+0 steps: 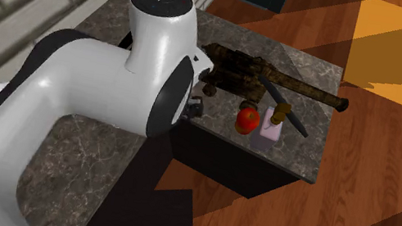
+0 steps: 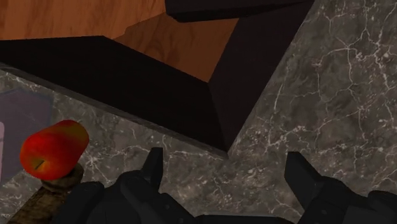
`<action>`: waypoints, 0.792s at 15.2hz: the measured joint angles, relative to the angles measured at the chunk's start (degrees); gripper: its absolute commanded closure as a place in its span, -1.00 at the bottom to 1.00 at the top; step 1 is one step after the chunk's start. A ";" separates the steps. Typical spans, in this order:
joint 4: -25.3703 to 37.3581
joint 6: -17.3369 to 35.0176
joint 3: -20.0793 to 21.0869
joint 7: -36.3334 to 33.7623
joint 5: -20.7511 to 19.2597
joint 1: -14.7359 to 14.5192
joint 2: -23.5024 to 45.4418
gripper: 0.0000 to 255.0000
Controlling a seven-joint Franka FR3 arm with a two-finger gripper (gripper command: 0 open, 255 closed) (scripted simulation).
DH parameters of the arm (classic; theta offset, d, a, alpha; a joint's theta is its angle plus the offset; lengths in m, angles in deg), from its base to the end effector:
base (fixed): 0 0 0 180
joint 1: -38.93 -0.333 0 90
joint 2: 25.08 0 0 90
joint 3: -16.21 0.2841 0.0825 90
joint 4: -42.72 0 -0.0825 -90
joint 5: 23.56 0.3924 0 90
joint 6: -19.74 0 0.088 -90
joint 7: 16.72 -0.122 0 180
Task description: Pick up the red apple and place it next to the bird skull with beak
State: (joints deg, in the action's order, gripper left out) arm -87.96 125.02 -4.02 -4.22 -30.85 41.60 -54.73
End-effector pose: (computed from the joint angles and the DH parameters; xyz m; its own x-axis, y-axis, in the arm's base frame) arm 0.3923 -0.1893 0.4961 0.9919 -0.1125 0.0593 -0.1106 -0.9932 -0.0357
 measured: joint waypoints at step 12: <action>13.26 7.31 -12.12 19.08 2.10 0.81 22.89 -1.00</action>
State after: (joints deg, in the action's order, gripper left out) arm -74.70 132.33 -16.14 14.86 -28.74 42.41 -31.84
